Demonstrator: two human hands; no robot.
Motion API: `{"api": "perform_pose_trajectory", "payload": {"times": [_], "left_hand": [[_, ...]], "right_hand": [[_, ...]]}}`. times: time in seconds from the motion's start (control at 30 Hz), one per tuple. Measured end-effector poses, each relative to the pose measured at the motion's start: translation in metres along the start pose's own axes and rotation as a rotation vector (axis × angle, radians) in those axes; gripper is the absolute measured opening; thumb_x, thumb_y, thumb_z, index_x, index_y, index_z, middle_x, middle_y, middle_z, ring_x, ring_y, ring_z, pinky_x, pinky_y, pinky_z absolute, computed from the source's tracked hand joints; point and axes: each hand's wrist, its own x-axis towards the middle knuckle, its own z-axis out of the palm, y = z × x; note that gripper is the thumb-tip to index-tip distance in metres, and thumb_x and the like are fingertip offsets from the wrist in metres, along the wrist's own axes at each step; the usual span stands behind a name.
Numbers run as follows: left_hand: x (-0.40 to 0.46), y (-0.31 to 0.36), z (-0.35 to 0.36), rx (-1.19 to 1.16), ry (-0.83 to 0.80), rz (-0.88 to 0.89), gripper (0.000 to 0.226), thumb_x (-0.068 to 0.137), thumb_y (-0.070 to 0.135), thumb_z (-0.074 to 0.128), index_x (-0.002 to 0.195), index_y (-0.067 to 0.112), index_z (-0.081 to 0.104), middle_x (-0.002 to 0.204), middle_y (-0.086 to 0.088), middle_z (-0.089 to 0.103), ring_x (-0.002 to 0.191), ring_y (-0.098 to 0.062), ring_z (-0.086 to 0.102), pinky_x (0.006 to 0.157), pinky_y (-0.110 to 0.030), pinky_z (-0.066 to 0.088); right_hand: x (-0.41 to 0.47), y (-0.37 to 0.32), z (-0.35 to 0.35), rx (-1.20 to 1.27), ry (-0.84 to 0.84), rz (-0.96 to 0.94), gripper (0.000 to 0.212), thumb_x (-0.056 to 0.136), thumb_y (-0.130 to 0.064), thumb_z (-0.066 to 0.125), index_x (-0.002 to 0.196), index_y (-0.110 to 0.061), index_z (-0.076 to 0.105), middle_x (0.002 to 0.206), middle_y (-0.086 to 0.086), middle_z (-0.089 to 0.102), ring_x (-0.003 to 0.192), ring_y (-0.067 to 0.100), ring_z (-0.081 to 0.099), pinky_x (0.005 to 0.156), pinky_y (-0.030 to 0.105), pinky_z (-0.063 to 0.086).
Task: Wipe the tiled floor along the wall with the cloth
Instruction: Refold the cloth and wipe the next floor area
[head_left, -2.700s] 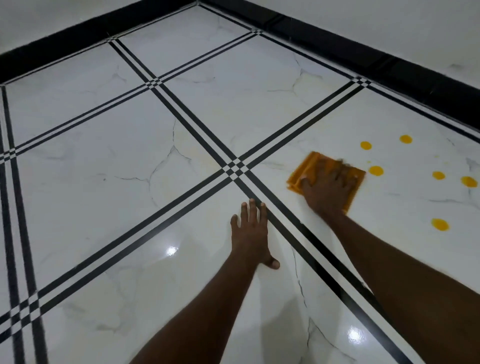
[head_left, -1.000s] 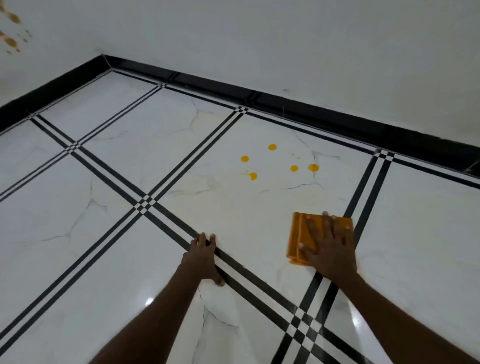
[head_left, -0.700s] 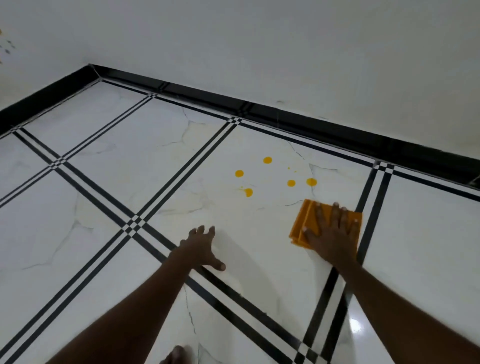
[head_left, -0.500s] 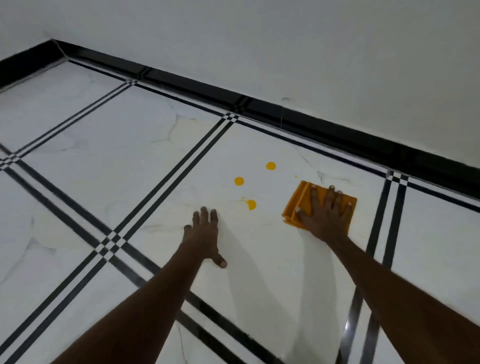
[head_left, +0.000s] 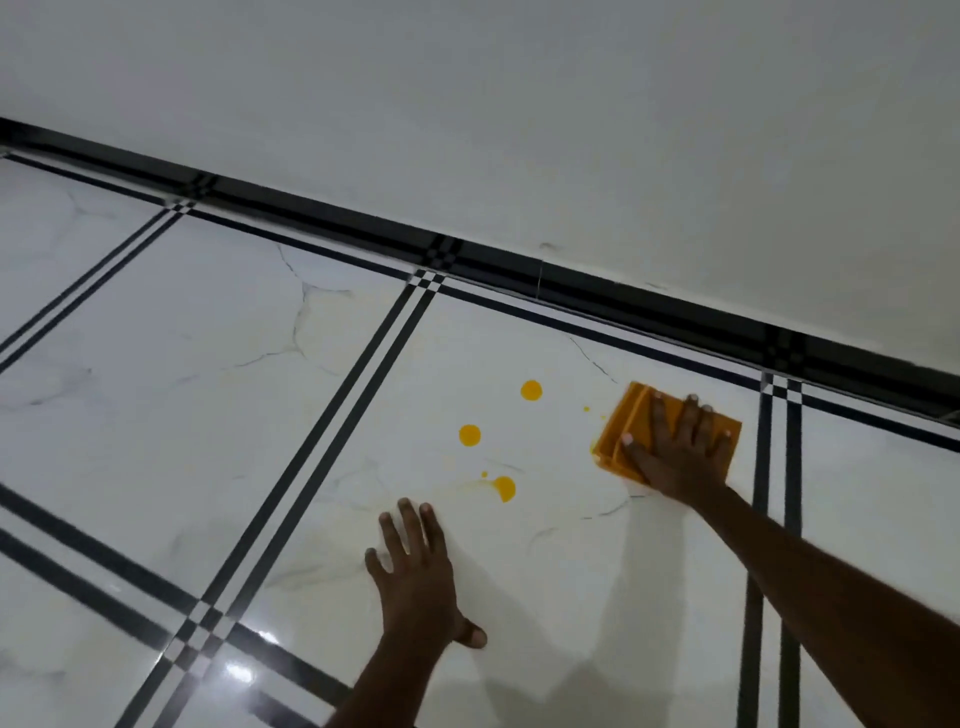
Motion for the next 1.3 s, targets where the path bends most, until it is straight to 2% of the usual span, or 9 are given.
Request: {"api": "perform_pose_trajectory", "payload": {"times": [0.13, 0.27, 0.43, 0.63, 0.8, 0.93, 1.1, 1.2, 1.3], "left_hand": [[0.007, -0.006, 0.009, 0.005, 0.026, 0.018, 0.165, 0.048, 0.086, 0.071, 0.150, 0.002, -0.029, 0.156, -0.025, -0.036, 0.148, -0.046, -0.023, 0.118, -0.059, 0.014], [0.004, -0.012, 0.009, -0.024, 0.073, 0.043, 0.161, 0.051, 0.086, 0.069, 0.151, 0.007, -0.029, 0.159, -0.020, -0.033, 0.150, -0.041, -0.020, 0.121, -0.054, 0.014], [0.001, -0.017, 0.006, -0.076, 0.105, 0.064, 0.154, 0.055, 0.081, 0.072, 0.155, 0.012, -0.023, 0.163, -0.016, -0.026, 0.152, -0.037, -0.016, 0.121, -0.053, 0.013], [0.024, -0.033, -0.008, -0.180, 0.236, 0.082, 0.139, 0.057, 0.081, 0.072, 0.159, 0.017, 0.002, 0.161, -0.010, 0.011, 0.147, -0.029, 0.015, 0.113, -0.046, 0.028], [0.039, -0.065, -0.007, -0.157, 0.174, 0.094, 0.147, 0.057, 0.084, 0.068, 0.158, 0.018, -0.015, 0.164, -0.014, -0.022, 0.153, -0.033, -0.015, 0.121, -0.055, 0.009], [0.044, -0.075, -0.004, -0.157, 0.165, 0.112, 0.148, 0.056, 0.084, 0.069, 0.157, 0.022, -0.018, 0.165, -0.013, -0.022, 0.153, -0.031, -0.016, 0.123, -0.053, 0.007], [0.045, -0.075, 0.003, -0.187, 0.202, 0.125, 0.148, 0.054, 0.086, 0.068, 0.157, 0.025, -0.018, 0.165, -0.010, -0.023, 0.153, -0.029, -0.017, 0.122, -0.052, 0.006], [0.042, -0.083, -0.001, -0.219, 0.195, 0.128, 0.144, 0.057, 0.085, 0.068, 0.157, 0.027, -0.019, 0.164, -0.008, -0.025, 0.153, -0.028, -0.019, 0.124, -0.052, 0.003], [0.042, -0.081, -0.002, -0.223, 0.184, 0.140, 0.142, 0.059, 0.082, 0.070, 0.157, 0.029, -0.019, 0.164, -0.006, -0.025, 0.153, -0.026, -0.020, 0.124, -0.051, 0.003]], "right_hand": [[0.028, -0.054, 0.014, -0.037, 0.109, -0.150, 0.092, 0.086, -0.076, 0.005, 0.164, -0.027, 0.002, 0.170, 0.023, 0.000, 0.155, 0.047, 0.005, 0.120, 0.068, 0.003], [-0.038, -0.051, 0.051, -0.054, 0.149, -0.339, 0.069, 0.102, -0.060, 0.006, 0.164, -0.030, 0.012, 0.171, 0.015, 0.013, 0.156, 0.041, 0.016, 0.123, 0.064, 0.012], [-0.040, 0.003, 0.029, -0.087, 0.166, -0.223, 0.073, 0.100, -0.060, 0.010, 0.164, -0.025, 0.018, 0.167, 0.020, 0.023, 0.151, 0.046, 0.026, 0.120, 0.067, 0.020], [0.032, -0.107, 0.025, -0.064, 0.188, -0.253, 0.082, 0.090, -0.066, 0.002, 0.164, -0.031, 0.008, 0.171, 0.020, 0.007, 0.156, 0.043, 0.007, 0.123, 0.064, 0.004], [-0.045, -0.090, 0.062, -0.141, 0.201, -0.461, 0.073, 0.098, -0.063, 0.016, 0.164, -0.031, 0.013, 0.171, 0.015, 0.014, 0.156, 0.040, 0.017, 0.124, 0.062, 0.013], [-0.026, -0.059, 0.041, -0.159, 0.160, -0.363, 0.077, 0.097, -0.068, 0.008, 0.164, -0.030, 0.011, 0.170, 0.016, 0.016, 0.155, 0.041, 0.019, 0.123, 0.063, 0.013], [0.041, -0.143, 0.023, -0.069, 0.163, -0.217, 0.080, 0.095, -0.069, 0.015, 0.164, -0.029, 0.005, 0.171, 0.020, 0.003, 0.157, 0.044, 0.003, 0.123, 0.066, 0.002], [0.000, -0.197, 0.049, -0.108, 0.165, -0.440, 0.080, 0.093, -0.067, 0.019, 0.164, -0.030, 0.013, 0.170, 0.019, 0.010, 0.156, 0.044, 0.010, 0.124, 0.065, 0.005], [-0.041, -0.166, 0.069, -0.144, 0.130, -0.596, 0.078, 0.096, -0.069, 0.021, 0.163, -0.030, 0.021, 0.169, 0.015, 0.019, 0.155, 0.041, 0.020, 0.123, 0.063, 0.013]]}}
